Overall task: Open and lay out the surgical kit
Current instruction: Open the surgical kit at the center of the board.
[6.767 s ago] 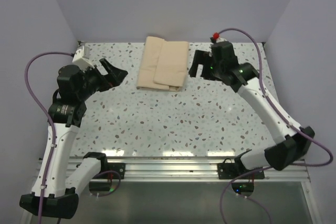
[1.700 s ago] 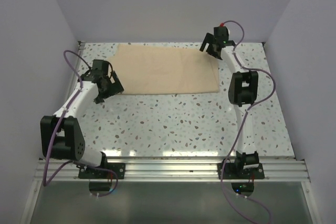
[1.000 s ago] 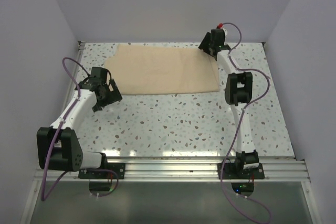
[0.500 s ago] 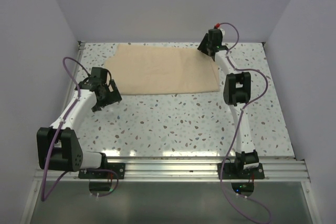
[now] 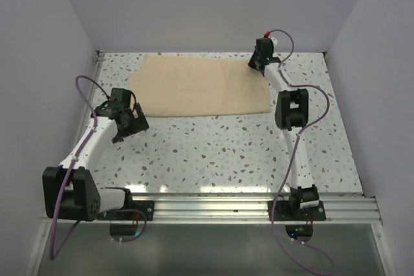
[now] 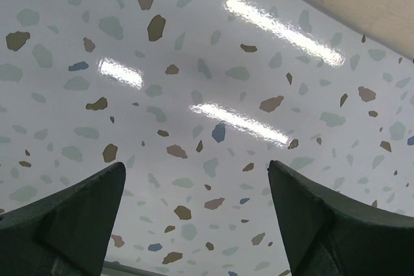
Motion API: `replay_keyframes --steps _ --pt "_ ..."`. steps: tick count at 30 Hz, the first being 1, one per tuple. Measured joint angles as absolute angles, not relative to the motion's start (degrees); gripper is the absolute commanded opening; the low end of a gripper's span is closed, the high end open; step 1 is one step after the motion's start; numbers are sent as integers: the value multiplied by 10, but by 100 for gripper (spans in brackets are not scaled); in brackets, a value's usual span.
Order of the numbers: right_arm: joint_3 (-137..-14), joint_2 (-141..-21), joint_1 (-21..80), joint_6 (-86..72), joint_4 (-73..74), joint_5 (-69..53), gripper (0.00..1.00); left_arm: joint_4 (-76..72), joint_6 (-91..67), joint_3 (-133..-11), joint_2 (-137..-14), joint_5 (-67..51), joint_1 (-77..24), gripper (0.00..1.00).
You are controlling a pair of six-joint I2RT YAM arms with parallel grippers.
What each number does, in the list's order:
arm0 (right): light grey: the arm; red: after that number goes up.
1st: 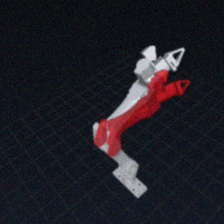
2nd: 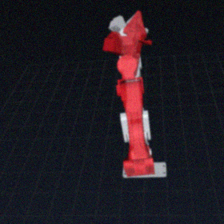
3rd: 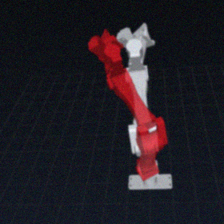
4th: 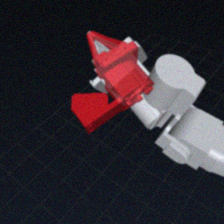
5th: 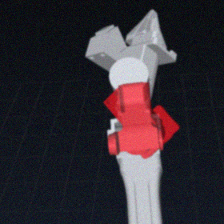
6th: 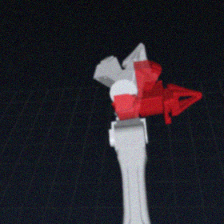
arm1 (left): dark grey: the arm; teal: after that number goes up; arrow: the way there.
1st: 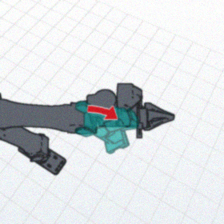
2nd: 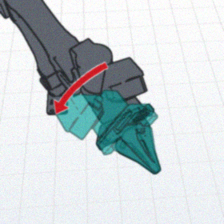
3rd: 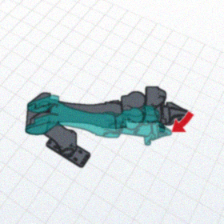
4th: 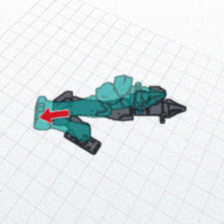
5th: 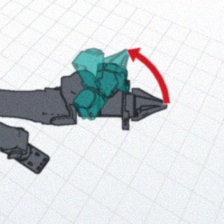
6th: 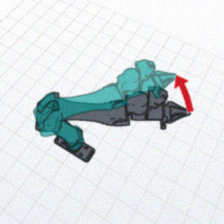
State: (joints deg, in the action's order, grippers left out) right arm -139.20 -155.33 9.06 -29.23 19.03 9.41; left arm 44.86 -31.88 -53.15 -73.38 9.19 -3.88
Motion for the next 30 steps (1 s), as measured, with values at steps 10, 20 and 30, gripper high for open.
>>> replay_keyframes --steps 10,20,30 --pt "-1392 -1554 90 -285 193 95 0 470 -319 -509 -691 92 -39 100" --pt "-1272 -1435 105 -261 220 79 0 512 -318 -604 -618 91 -39 99" --pt "-1042 -1118 229 -244 236 87 0 583 -319 -655 -502 81 -39 99"
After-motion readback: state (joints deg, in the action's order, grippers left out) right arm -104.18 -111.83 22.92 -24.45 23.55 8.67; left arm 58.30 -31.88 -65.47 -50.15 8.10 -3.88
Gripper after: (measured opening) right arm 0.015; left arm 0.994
